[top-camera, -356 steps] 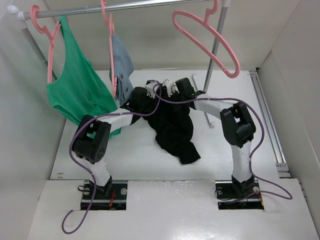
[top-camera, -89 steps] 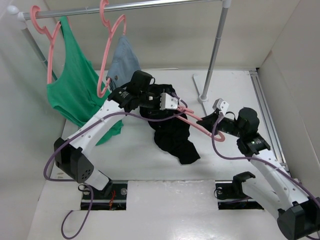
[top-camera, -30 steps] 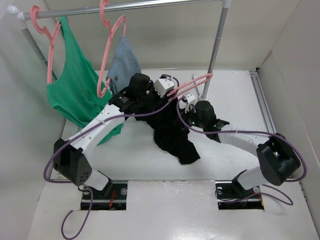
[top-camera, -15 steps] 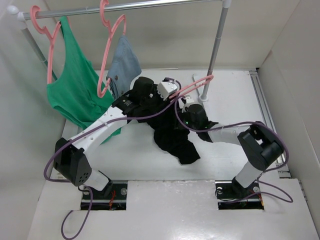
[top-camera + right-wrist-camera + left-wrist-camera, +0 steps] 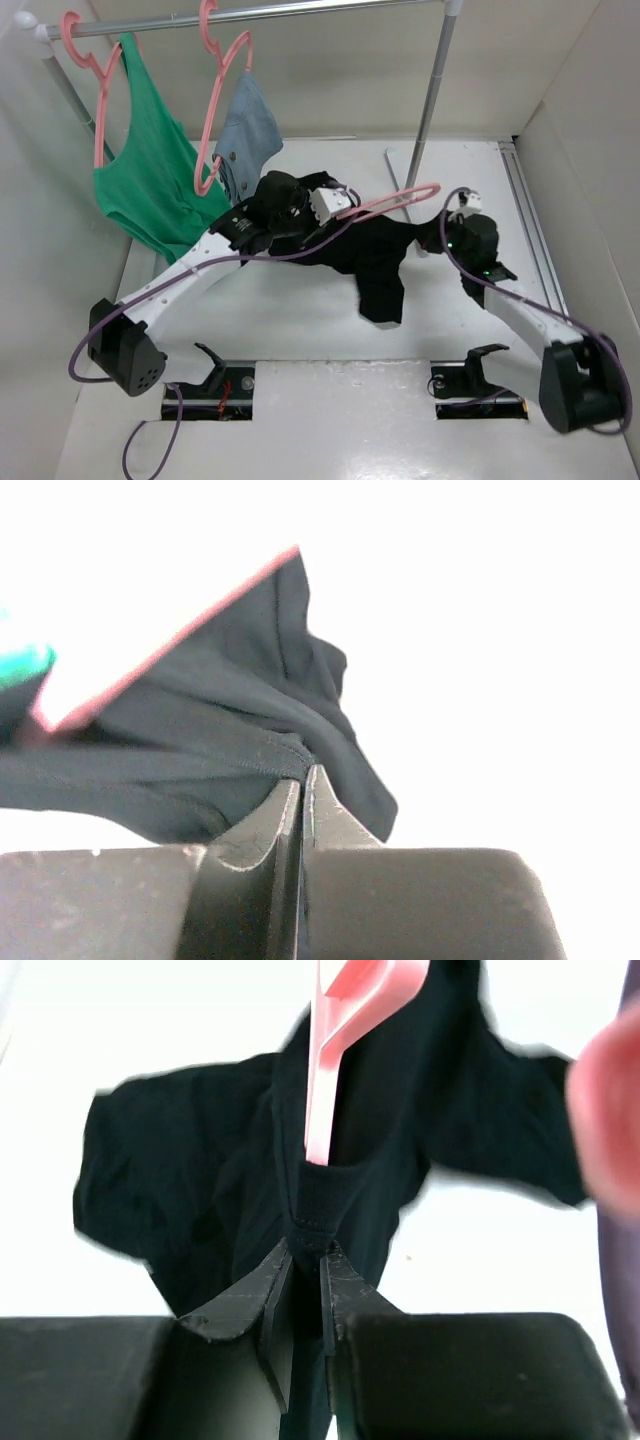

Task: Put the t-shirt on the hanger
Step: Place tshirt on hanger

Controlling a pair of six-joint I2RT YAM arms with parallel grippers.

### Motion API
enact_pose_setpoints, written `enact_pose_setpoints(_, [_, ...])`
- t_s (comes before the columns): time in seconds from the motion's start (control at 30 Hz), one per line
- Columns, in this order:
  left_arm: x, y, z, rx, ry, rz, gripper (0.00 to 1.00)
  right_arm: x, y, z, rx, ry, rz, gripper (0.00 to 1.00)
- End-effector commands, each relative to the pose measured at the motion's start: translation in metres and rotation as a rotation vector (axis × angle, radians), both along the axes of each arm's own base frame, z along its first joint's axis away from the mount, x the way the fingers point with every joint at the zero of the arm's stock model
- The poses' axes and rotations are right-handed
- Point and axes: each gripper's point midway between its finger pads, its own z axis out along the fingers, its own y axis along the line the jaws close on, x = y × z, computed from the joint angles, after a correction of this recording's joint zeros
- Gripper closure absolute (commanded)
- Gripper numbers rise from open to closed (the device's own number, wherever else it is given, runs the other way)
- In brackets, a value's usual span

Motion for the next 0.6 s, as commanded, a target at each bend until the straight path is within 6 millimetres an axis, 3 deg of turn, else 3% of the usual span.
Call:
enact_pose_setpoints(0.0, [-0.020, 0.013, 0.025, 0.023, -0.119, -0.116, 1.00, -0.008, -0.066, 0.008, -0.128, 0.008, -0.152, 1.00])
enact_pose_setpoints(0.07, [-0.025, 0.018, 0.012, 0.064, -0.099, -0.136, 1.00, -0.010, -0.096, 0.019, -0.147, 0.010, -0.219, 1.00])
enact_pose_setpoints(0.17, [-0.041, 0.021, 0.000, 0.117, -0.085, -0.235, 1.00, -0.010, -0.126, 0.028, -0.185, 0.002, -0.274, 1.00])
enact_pose_setpoints(0.33, [-0.051, 0.027, -0.009, 0.167, -0.100, -0.313, 1.00, -0.001, -0.141, 0.062, -0.318, -0.012, -0.274, 1.00])
enact_pose_setpoints(0.4, [-0.048, 0.034, -0.025, 0.229, -0.078, -0.307, 1.00, 0.003, -0.145, 0.074, -0.359, -0.025, -0.266, 1.00])
enact_pose_setpoints(0.43, [-0.046, 0.036, -0.025, 0.243, -0.089, -0.302, 1.00, 0.007, -0.145, 0.096, -0.387, -0.085, -0.250, 1.00])
enact_pose_setpoints(0.53, [-0.035, 0.043, -0.042, 0.309, -0.067, -0.260, 1.00, 0.006, -0.143, 0.128, -0.422, -0.146, -0.220, 1.00])
enact_pose_setpoints(0.57, [-0.029, 0.046, -0.048, 0.337, -0.065, -0.239, 1.00, 0.003, -0.140, 0.129, -0.451, -0.149, -0.170, 1.00])
